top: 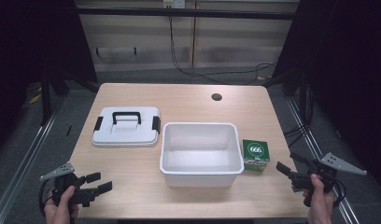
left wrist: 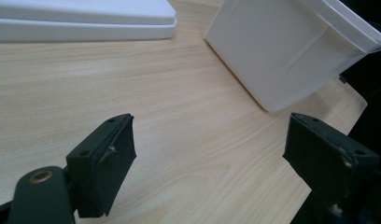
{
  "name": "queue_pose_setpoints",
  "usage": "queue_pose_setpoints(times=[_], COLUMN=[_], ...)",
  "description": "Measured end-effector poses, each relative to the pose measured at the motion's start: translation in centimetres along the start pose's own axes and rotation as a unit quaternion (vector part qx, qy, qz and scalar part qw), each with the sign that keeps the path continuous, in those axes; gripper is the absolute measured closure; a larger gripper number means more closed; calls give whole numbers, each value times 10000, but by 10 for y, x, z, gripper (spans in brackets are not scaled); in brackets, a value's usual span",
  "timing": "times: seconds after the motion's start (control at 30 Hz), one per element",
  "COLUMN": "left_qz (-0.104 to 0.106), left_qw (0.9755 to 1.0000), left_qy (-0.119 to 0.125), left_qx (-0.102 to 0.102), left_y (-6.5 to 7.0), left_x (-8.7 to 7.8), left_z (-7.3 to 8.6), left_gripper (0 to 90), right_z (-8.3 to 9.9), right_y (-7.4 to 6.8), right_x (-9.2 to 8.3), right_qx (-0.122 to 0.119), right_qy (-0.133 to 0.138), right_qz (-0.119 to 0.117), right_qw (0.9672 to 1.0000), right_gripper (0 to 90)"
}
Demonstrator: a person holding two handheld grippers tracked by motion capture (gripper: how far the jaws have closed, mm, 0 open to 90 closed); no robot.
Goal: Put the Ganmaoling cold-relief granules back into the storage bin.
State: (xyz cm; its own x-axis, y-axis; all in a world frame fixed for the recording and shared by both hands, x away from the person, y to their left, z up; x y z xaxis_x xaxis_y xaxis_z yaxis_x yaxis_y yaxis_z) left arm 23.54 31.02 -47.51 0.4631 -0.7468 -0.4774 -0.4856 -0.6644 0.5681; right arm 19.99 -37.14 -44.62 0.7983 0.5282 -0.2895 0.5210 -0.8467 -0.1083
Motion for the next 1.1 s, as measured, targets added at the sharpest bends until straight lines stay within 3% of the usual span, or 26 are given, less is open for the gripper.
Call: queue_pose_setpoints(times=[0.07, 0.13, 0.23, 0.33, 0.47, 0.53, 0.6, 0.63, 0.7, 0.83, 0.87, 0.93, 0.97, 1.0, 1.1], left_qz=[7, -18, -30, -17, -8, 9, -1, -18, -5, -4, 13, 10, 10, 1, -10], left_qw=[10000, 10000, 10000, 10000, 10000, 10000, 10000, 10000, 10000, 10000, 10000, 10000, 10000, 10000, 10000], left_qy=[0, 14, 20, 10, -46, -29, -15, -28, -5, -46, -45, -31, -31, -29, -8], left_qx=[-21, -30, -21, -9, 48, 59, 45, 39, 26, 18, 21, 7, 7, 21, 1], left_y=[0, -1, -1, 0, 1, 1, 0, 0, 0, 0, 0, 0, 0, 0, 0], left_x=[0, 0, 0, 0, 1, 0, 0, 0, 0, 1, 1, 1, 1, 1, 0], left_z=[0, 0, 0, 0, 0, 0, 1, 1, 0, 0, 0, 0, 0, 0, 1], left_gripper=[162, 162, 162, 162, 162, 162, 162, 162, 162, 162, 162, 162, 161, 162, 162], right_z=[3, 5, 4, 4, 1, -1, -4, -6, -9, -16, -22, -28, -28, -34, -42], right_y=[3, 5, 5, 4, 2, 1, 2, 3, 3, 3, 3, 0, 0, -4, -9], right_x=[3, 4, 5, 9, 9, 8, 9, 9, 11, 16, 23, 28, 28, 34, 41], right_qx=[115, 196, 1, -79, -111, -242, -393, -432, -512, -646, -702, -947, -947, -1128, -1286], right_qy=[-117, -128, -170, -121, -120, -204, -277, -310, -380, -488, -716, -961, -961, -1151, -1533], right_qz=[258, 300, 602, 347, 465, 450, 68, 33, 123, 8, -317, -490, -490, -652, -1045], right_qw=[9995, 9993, 9980, 9993, 9988, 9985, 9988, 9986, 9979, 9967, 9945, 9896, 9896, 9848, 9742], right_gripper=[129, 129, 131, 131, 131, 130, 129, 130, 130, 130, 130, 130, 130, 130, 138])
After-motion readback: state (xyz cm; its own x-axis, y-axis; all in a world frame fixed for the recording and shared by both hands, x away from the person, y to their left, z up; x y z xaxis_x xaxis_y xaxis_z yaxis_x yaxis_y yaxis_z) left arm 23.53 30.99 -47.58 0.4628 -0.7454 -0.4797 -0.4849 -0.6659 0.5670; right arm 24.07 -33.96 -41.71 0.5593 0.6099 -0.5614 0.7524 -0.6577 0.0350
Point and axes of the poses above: each handheld gripper's, and its own axes: x roughly forward along the jaws, z roughly out of its underside, y roughly to its right, the point moved 1 cm from there along x, roughly forward along the jaws, and after that the axes turned 9 degrees about -x, right-handed, at the moved point
